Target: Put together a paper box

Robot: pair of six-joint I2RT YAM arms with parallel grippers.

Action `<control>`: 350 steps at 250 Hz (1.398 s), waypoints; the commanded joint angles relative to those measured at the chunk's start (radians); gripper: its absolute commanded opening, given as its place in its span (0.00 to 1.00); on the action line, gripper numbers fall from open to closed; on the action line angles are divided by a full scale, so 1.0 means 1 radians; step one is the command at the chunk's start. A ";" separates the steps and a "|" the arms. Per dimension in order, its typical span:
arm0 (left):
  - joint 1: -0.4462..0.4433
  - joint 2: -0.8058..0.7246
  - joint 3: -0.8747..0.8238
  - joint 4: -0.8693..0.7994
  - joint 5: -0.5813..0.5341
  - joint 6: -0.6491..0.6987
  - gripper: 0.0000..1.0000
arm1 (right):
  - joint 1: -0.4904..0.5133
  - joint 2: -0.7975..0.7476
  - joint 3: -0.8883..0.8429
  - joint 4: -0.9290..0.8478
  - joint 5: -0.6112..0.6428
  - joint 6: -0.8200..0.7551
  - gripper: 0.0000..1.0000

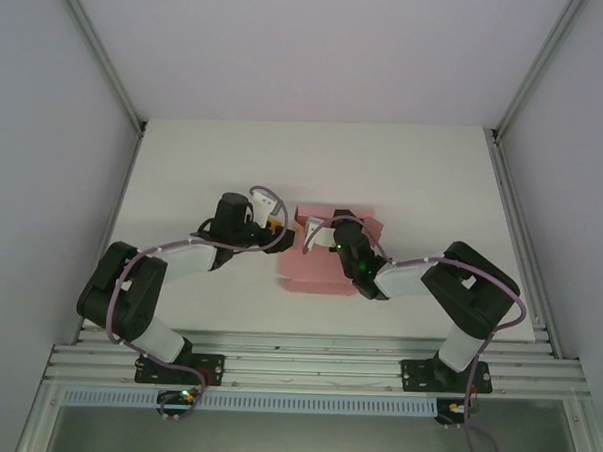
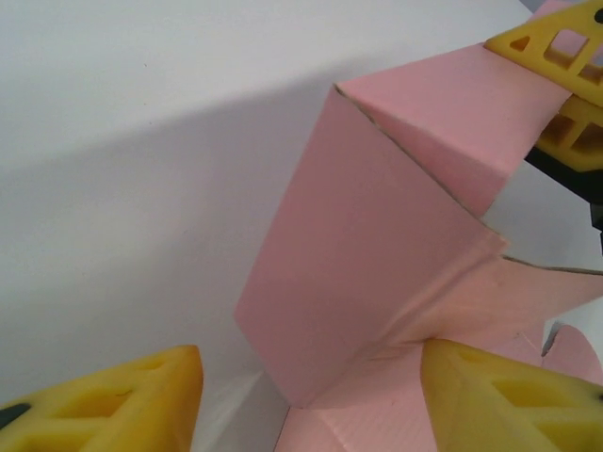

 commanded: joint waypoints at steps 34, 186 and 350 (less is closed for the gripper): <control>-0.037 0.075 0.051 0.113 -0.069 0.009 0.48 | 0.031 -0.025 0.024 -0.074 0.004 0.071 0.00; -0.136 0.174 -0.017 0.442 -0.294 0.009 0.48 | 0.044 -0.047 0.048 -0.298 0.020 0.265 0.00; -0.139 0.203 -0.061 0.542 -0.126 0.018 0.58 | 0.044 0.042 0.059 -0.206 0.088 0.220 0.00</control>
